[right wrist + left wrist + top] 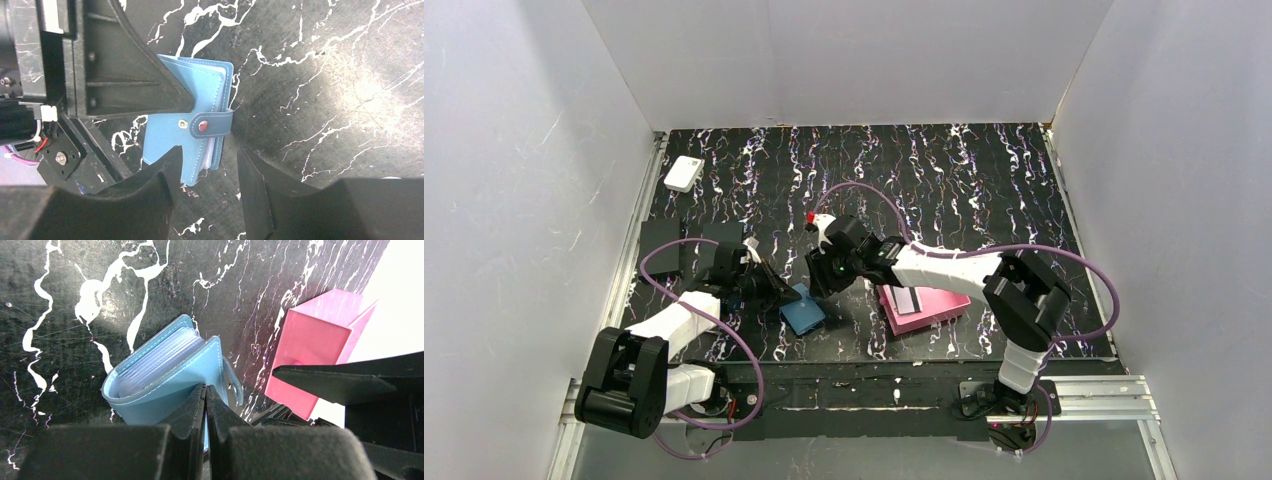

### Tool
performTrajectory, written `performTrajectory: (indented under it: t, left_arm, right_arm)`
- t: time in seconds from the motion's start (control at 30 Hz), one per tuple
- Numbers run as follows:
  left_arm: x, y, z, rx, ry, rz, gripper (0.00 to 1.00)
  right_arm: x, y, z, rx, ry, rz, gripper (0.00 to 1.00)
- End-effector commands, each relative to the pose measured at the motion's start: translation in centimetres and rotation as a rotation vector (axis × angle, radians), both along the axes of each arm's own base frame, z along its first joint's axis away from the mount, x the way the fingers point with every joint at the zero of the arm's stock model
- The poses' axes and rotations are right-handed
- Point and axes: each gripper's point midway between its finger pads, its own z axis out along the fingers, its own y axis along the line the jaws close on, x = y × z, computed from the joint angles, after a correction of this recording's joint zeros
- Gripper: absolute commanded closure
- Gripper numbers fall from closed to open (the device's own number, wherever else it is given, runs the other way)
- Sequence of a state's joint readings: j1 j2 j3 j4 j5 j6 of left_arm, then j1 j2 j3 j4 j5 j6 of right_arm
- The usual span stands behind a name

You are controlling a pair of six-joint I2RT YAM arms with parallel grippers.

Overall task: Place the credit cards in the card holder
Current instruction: Close the card holder at the center of the board.

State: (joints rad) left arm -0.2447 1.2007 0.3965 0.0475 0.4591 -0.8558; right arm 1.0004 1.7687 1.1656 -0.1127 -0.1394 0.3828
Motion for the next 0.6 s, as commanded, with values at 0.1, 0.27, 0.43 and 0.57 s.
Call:
performTrajectory:
  t: [0.1, 0.27, 0.43, 0.57]
  left_arm:
    - [-3.3, 2.3, -3.9, 0.141, 0.141, 0.015, 1.00]
    - [-3.3, 2.3, -4.0, 0.142, 0.143, 0.014, 1.00]
    - [-3.2, 2.3, -4.0, 0.143, 0.143, 0.013, 1.00]
    - [-3.3, 2.3, -4.1, 0.144, 0.145, 0.012, 1.00]
  right_arm:
    - [0.7, 2.0, 2.6, 0.023, -0.074, 0.042, 0.54]
    - [0.4, 3.0, 2.3, 0.009, -0.071, 0.080, 0.53]
    - [0.2, 2.9, 1.1, -0.035, -0.075, 0.085, 0.52]
    - [0.3, 2.7, 0.5, -0.079, -0.087, 0.088, 0.57]
